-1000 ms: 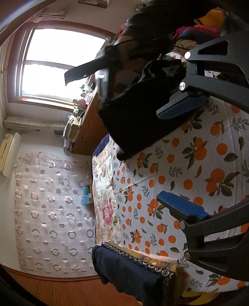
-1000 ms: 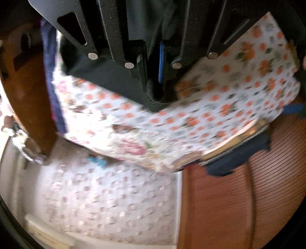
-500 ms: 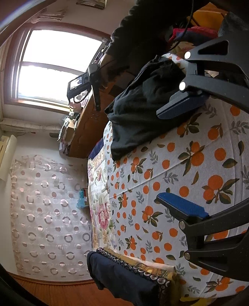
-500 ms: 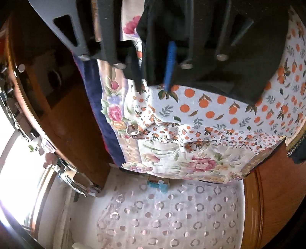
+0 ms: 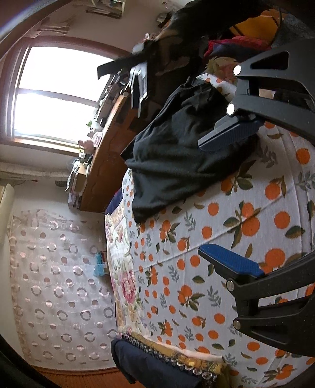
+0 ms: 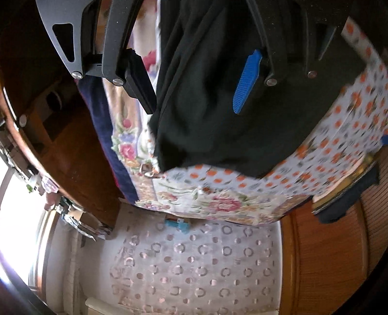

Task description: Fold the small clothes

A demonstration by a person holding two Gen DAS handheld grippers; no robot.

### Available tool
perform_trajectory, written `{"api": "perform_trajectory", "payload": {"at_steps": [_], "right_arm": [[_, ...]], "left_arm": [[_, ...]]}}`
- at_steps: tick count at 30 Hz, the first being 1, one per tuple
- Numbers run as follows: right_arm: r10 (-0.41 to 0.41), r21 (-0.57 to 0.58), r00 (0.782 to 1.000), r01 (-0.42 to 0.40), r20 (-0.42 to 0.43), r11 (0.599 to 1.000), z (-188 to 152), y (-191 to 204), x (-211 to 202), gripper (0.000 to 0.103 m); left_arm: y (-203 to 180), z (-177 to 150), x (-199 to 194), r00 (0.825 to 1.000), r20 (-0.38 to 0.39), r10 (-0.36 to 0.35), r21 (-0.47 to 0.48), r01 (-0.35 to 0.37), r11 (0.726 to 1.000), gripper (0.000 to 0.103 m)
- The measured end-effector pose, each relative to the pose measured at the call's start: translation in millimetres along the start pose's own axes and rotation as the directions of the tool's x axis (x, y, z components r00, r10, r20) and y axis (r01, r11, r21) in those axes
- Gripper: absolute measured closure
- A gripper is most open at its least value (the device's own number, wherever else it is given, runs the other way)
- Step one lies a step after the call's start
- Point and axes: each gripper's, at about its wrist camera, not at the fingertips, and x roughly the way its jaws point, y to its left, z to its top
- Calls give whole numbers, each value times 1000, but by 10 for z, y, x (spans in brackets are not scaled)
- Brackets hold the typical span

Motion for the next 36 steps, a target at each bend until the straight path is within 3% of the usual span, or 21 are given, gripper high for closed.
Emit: {"api": "perform_trajectory", "payload": {"at_steps": [3,8,16,26,30,36], "right_arm": [[40,9,999,-39,-8,999,-254,27,-181,37],[67,-2,997,-67,-27,998,-499,100,-390,47],[96,12,993,-95,-62,995,-643,146,-616,55],[138,58,984,-132,-112,990,-733,93,-567,62],[169,50,980,-164,-102,985,-717,136,-558,98],[151,55,988,-149,-23,987,-634,-9,-820,99]], "left_arm": [[-79,0,36,1000,-10,-11,15,11,1000,23],[-177,-27,104,999,-29,-22,27,22,999,23],[-285,-87,183,998,-55,-37,47,40,998,23],[-324,-86,216,996,-63,-57,42,60,997,23],[-329,-89,233,996,-69,-57,43,60,997,23],[-340,-79,268,994,-78,-72,34,75,997,23]]}}
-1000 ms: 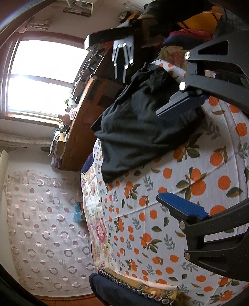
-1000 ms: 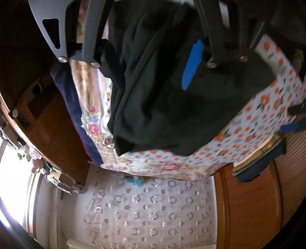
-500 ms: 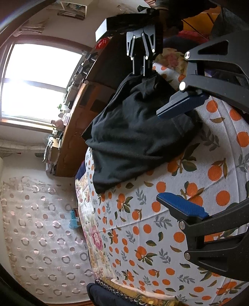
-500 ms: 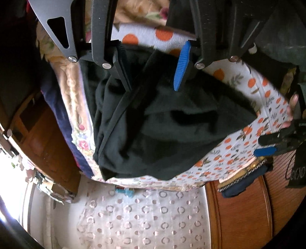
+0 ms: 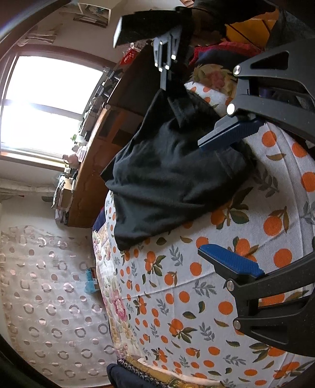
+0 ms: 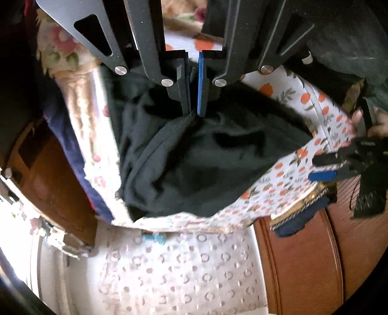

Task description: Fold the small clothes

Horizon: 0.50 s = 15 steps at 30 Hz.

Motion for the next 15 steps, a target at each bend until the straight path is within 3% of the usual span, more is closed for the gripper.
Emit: {"api": "perform_trajectory", "payload": {"at_steps": [6,11,15], "right_arm": [[-93,9,996,93,-11,996,-95,-222,-182,99],[-82,15,994,83,-76,996,-221,-180,-44,99],[-84,28,994,86,-69,996,-211,-150,-35,99]], "left_arm": [[-62,-12,77,1000,-19,-9,14,9,1000,23],[-92,-55,169,998,-54,-12,18,13,1000,23],[-100,-76,221,997,-73,-18,16,19,1000,23]]}}
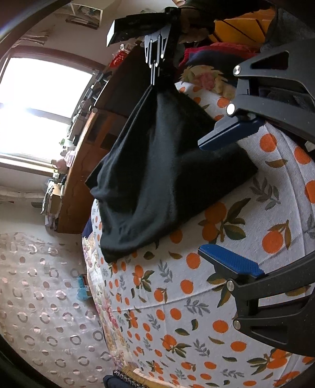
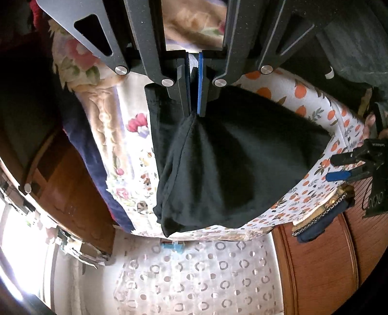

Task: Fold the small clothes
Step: 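Hold the shirt up with the right gripper while the left gripper grasps its hanging end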

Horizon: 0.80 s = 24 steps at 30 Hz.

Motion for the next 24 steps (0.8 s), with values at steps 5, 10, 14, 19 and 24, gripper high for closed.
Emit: {"api": "perform_trajectory", "payload": {"at_steps": [5,10,14,19,24], "right_arm": [[-60,-6,998,60,14,998,23,-62,-32,95],[-69,25,997,68,28,997,1,-87,18,58],[-57,54,998,57,9,997,-24,-83,136,54],[-56,74,998,58,-28,996,-37,-119,262,54],[-43,81,998,46,-45,996,-66,-144,283,54]], "left_arm": [[-23,-23,81,1000,-18,-16,-5,16,1000,23],[-64,-39,120,999,-27,-22,2,22,1000,23],[-101,-54,129,999,-27,-32,15,32,999,29],[-111,-86,208,997,-65,-33,23,35,999,49],[-118,-129,268,995,-97,-37,21,39,999,52]]}}
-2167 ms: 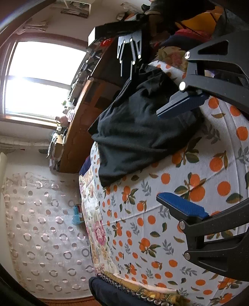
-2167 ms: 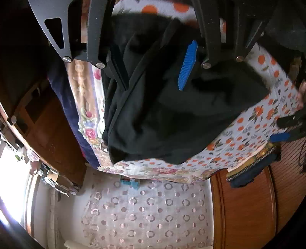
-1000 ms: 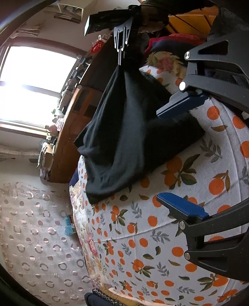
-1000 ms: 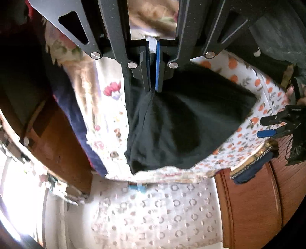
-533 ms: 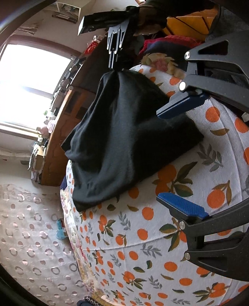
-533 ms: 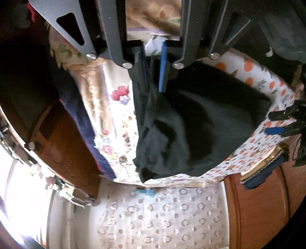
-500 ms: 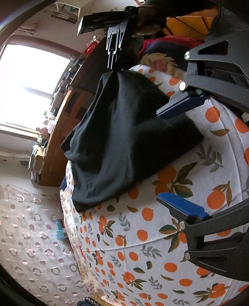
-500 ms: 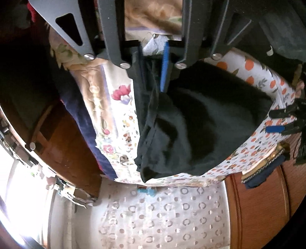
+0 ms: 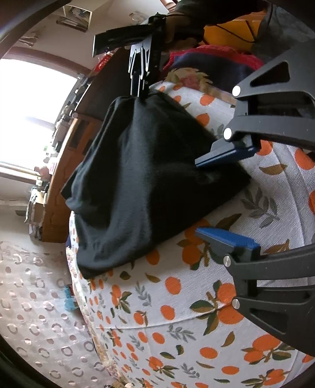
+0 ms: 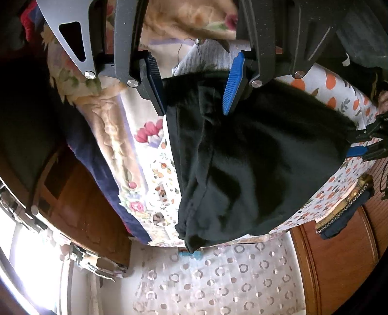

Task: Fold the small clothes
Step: 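Hold the shirt up with the right gripper while the left gripper grasps its hanging end, then lift the shirt with the left gripper while the right gripper opens and releases it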

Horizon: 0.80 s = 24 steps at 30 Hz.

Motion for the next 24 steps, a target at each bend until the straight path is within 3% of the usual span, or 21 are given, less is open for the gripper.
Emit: {"api": "perform_trajectory", "payload": {"at_steps": [4,8,10,11,15,19,21,24], "right_arm": [[-1,-9,1000,1,0,1000,16,0,-22,54],[-6,-26,1000,6,1,1000,26,17,-15,63],[20,-18,1000,-20,4,1000,21,0,-6,80],[33,-9,999,-33,9,999,16,-8,-7,86],[57,-16,998,-56,22,998,-12,11,-2,91],[99,6,990,-101,101,995,-13,28,-145,92],[97,8,983,-100,158,995,47,27,-265,93],[86,-6,972,-86,221,996,230,14,-396,93]], "left_arm": [[-8,-6,1,1000,-6,5,5,-5,1000,52],[-15,1,1,1000,-9,3,5,-3,1000,52],[-16,-5,0,1000,-9,-6,6,6,1000,54],[-10,-6,4,1000,-9,-12,7,12,1000,59],[-36,-31,0,1000,-10,-23,19,24,1000,68],[-40,-24,-18,999,-7,-50,20,50,999,97],[-49,46,-162,996,63,-64,24,63,998,97],[-69,252,-326,993,108,-54,57,48,997,97]]}}
